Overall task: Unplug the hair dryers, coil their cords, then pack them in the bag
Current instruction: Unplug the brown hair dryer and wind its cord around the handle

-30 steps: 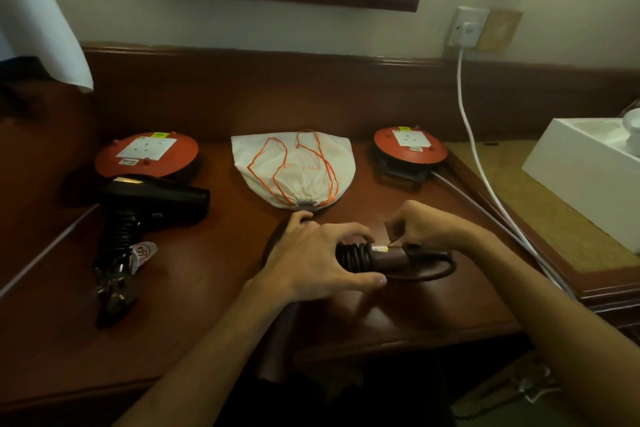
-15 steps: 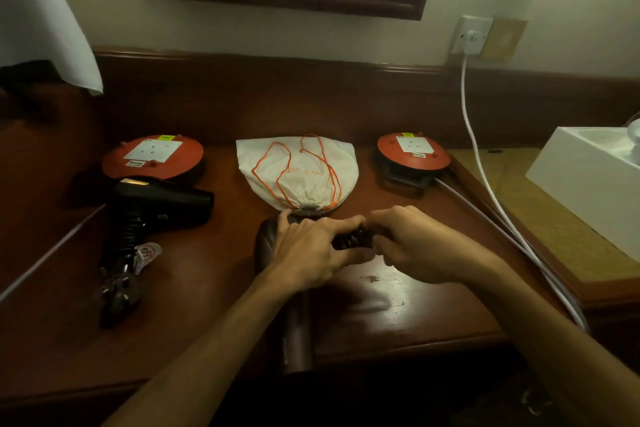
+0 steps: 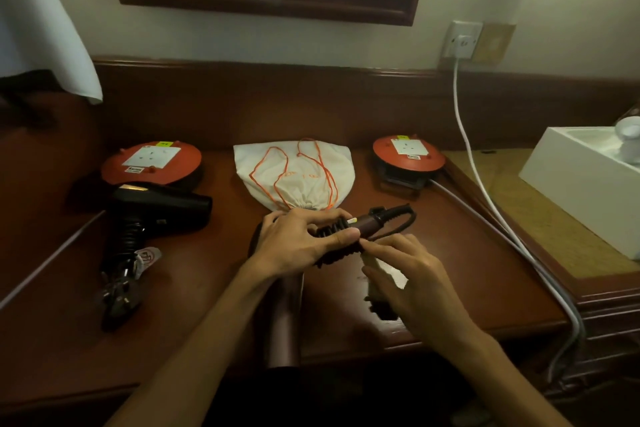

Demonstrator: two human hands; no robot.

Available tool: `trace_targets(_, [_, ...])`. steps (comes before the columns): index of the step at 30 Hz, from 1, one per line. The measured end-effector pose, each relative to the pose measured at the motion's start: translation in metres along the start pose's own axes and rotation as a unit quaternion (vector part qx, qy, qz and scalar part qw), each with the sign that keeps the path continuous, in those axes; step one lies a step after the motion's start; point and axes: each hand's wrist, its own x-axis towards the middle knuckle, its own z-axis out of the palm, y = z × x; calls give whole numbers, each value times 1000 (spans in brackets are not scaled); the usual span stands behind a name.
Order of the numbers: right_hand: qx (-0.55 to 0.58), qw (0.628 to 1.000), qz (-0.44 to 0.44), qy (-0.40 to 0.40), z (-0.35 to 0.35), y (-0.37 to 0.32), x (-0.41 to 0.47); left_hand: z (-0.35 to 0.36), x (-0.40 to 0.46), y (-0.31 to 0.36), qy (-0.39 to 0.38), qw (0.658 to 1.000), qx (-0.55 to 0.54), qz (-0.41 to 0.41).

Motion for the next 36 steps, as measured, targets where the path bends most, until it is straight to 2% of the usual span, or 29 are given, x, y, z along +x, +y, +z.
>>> trace_targets(2, [-20, 995, 37, 88, -2, -1, -8, -1, 0, -3, 37, 999, -31, -15])
trace_targets(3, [6, 988, 92, 125, -5, 0, -11, -1, -1, -6, 52, 997, -52, -22])
trace_targets(4, [68, 973, 178, 129, -8, -1, -11, -2, -2, -7, 64, 996, -64, -24])
trace_targets(5, [150, 943, 284, 89, -11, -1, -8, -2, -4, -9, 73, 995, -68, -18])
trace_targets(6, [233, 893, 385, 15, -12, 1, -5, -2, -6, -9, 77, 995, -63, -11])
trace_targets(7, [298, 833, 460, -69, -12, 2, -3, -1, -8, -8, 79, 996, -53, -1])
trace_targets(8, [339, 787, 497, -138, -9, 2, -2, 0, -11, -6, 80, 996, -41, 9])
trace_targets(9, [366, 760, 506, -178, -5, 2, -2, 1, -14, -4, 85, 996, -32, 22])
trace_targets(11, [408, 734, 505, -201, 6, -1, -2, 1, -16, -3, 101, 994, -32, 39])
trace_targets(16, [450, 710, 499, -210, 21, -4, 3, 1, -17, -5, 115, 991, -44, 43])
trace_targets(19, [530, 634, 513, -232, 34, -14, 3, 2, -17, -6, 101, 993, -29, 59])
trace_targets(21, [584, 589, 520, -205, 43, -19, 3, 2, -17, -7, 98, 993, -21, 66])
trace_targets(25, [614, 585, 514, -133, 47, -20, 7, 2, -11, -12, 93, 994, -20, 54])
trace_targets(29, [629, 574, 499, -163, 39, -20, 8, 5, -11, -14, 76, 995, -18, 60])
trace_targets(32, [626, 555, 524, -160, 39, -17, 7, 6, -11, -9, 58, 997, 7, 49])
trace_targets(34, [613, 559, 541, -141, 39, -16, 4, 7, -12, -7, 55, 997, 26, 37])
trace_targets(36, [587, 581, 547, -135, 36, -13, 0, 8, -13, -6, 51, 997, 38, 32])
